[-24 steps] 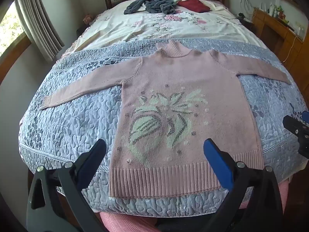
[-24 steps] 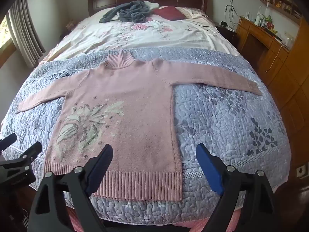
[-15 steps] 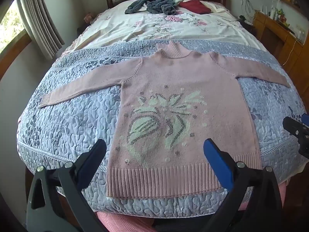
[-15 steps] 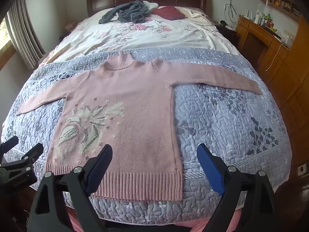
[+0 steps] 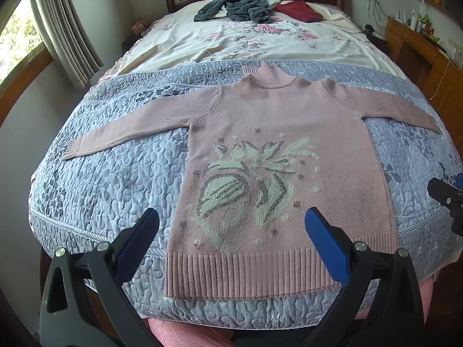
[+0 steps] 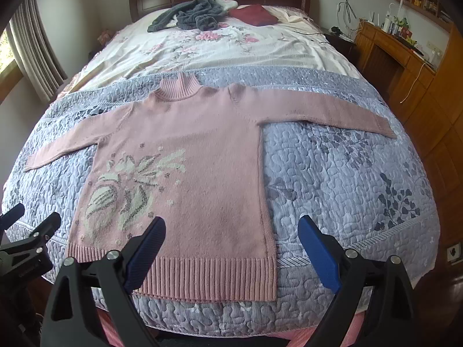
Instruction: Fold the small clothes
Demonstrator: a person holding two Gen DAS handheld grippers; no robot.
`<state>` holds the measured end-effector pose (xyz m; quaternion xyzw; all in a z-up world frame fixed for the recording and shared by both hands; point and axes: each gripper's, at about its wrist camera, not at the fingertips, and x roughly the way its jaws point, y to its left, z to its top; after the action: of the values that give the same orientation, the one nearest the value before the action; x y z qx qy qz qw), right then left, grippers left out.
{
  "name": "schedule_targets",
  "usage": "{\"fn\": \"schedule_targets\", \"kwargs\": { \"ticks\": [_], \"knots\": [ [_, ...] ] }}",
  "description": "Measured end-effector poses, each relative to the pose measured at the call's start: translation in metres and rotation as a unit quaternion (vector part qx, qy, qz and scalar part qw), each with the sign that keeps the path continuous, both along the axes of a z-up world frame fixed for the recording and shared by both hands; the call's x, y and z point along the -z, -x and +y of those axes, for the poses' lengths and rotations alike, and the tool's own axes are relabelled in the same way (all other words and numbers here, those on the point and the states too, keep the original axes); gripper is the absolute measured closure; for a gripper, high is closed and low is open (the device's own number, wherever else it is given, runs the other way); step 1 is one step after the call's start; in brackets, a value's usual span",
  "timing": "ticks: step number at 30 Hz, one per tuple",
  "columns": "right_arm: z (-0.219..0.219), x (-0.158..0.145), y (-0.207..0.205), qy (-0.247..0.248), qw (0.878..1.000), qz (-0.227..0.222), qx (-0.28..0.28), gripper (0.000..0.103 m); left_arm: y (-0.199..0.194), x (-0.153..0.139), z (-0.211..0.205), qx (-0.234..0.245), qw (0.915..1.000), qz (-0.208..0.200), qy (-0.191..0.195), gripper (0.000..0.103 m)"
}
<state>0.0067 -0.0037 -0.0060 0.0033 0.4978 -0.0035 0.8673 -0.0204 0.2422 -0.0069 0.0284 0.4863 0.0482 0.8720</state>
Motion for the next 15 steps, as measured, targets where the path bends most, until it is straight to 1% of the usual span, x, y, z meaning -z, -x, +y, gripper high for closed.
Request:
{"fn": "schedule_targets", "kwargs": {
  "ticks": [13, 15],
  "knots": [
    [-0.0026, 0.0079, 0.0001, -0.001, 1.000, -0.003, 0.001, 0.008, 0.0038, -0.0026, 0.0035, -0.004, 0.9999, -0.010, 0.003, 0.003],
    [-0.0020, 0.0014, -0.0003, 0.000, 1.000, -0.001, -0.001, 0.008, 0.0044, -0.0028, 0.0032, -0.003, 0.9999, -0.011, 0.003, 0.003]
  ]
}}
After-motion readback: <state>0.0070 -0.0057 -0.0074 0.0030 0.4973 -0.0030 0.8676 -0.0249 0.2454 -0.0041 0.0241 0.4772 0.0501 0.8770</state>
